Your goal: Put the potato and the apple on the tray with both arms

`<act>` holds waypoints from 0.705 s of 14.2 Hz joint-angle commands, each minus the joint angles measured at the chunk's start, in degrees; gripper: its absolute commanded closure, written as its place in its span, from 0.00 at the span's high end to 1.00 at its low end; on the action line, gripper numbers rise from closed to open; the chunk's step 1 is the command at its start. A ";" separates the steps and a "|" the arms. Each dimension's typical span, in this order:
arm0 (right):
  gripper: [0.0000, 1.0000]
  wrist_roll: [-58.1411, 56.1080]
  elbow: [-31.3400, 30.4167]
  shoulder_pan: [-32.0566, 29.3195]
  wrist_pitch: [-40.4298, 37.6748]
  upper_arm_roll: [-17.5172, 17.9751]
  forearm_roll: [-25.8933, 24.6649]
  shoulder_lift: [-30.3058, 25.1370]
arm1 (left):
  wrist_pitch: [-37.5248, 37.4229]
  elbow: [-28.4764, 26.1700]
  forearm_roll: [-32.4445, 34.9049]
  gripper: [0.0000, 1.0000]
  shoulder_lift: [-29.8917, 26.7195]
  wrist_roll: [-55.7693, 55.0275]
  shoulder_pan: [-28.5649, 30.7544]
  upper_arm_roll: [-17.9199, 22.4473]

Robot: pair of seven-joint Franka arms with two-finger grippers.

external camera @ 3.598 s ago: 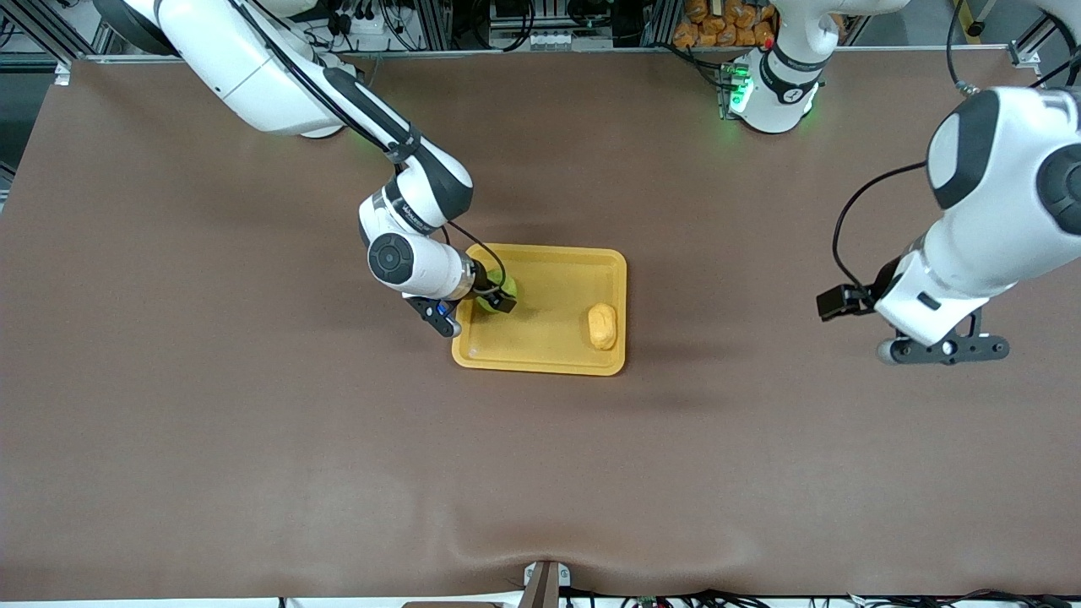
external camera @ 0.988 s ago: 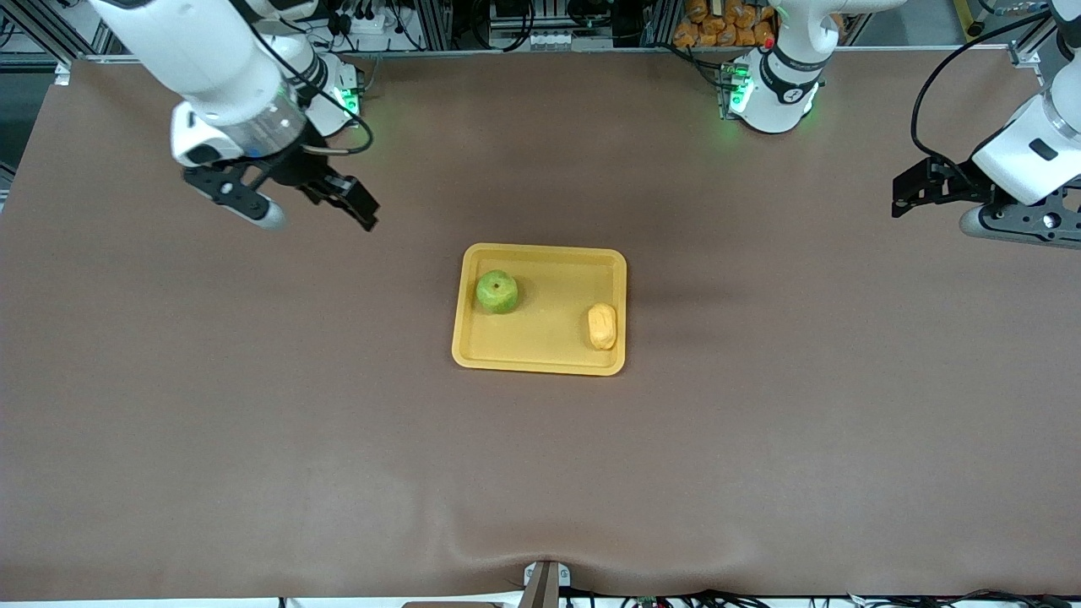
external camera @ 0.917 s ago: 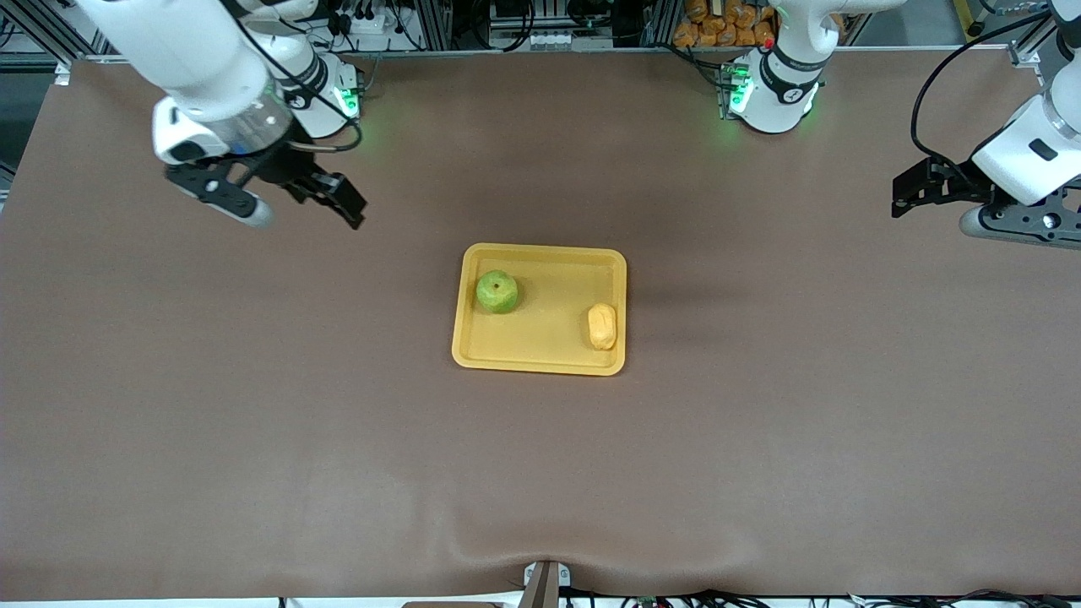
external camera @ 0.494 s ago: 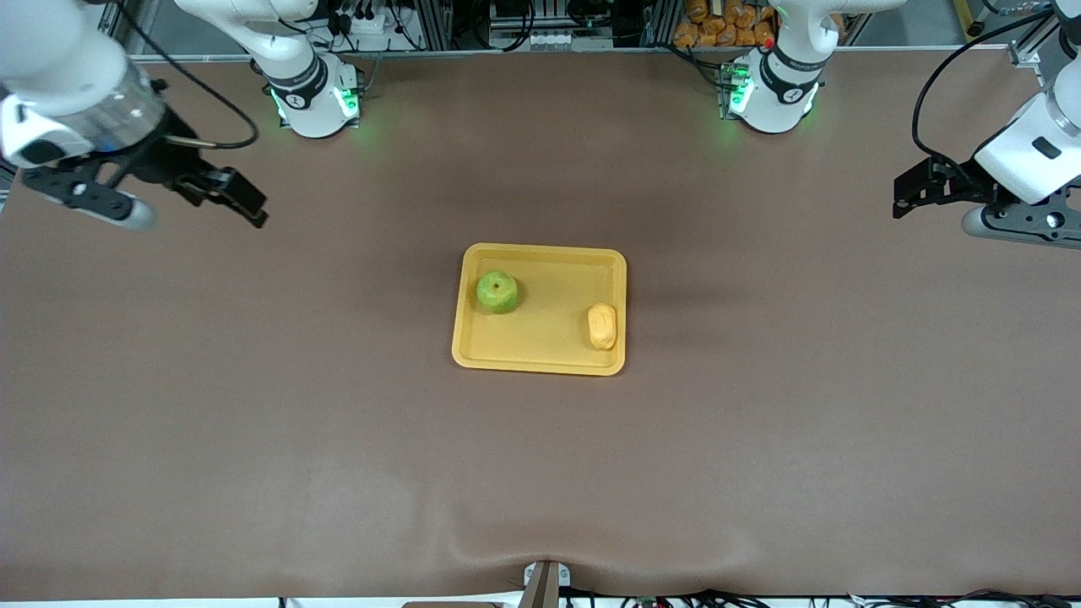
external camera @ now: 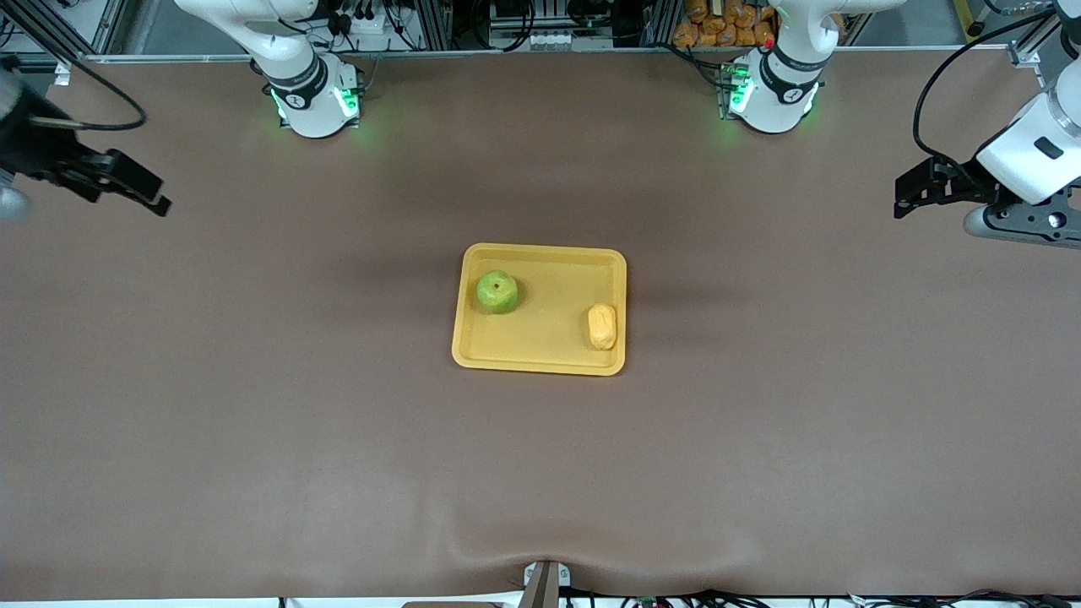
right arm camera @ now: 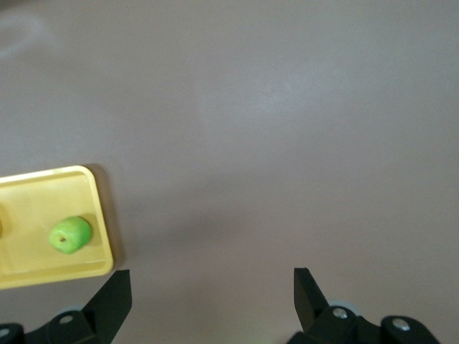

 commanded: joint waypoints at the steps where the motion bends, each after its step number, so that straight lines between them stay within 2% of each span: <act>1: 1.00 -8.40 1.45 0.15 -1.51 -3.98 -0.88 0.31 | -1.44 1.74 -1.16 1.00 0.70 1.27 0.67 -0.17; 5: 1.00 -22.03 1.36 0.15 -1.86 -9.44 -0.97 0.31 | -1.44 1.74 -1.16 1.00 0.70 0.92 0.58 -0.17; 8: 1.00 -23.55 1.36 0.23 -3.17 -11.82 -1.15 0.31 | -1.44 1.74 -1.16 1.00 0.70 0.83 0.49 -0.17; 10: 1.00 -23.46 1.28 0.41 -3.18 -11.65 -1.41 0.05 | -1.44 1.74 -1.16 1.00 0.70 0.83 0.49 -0.17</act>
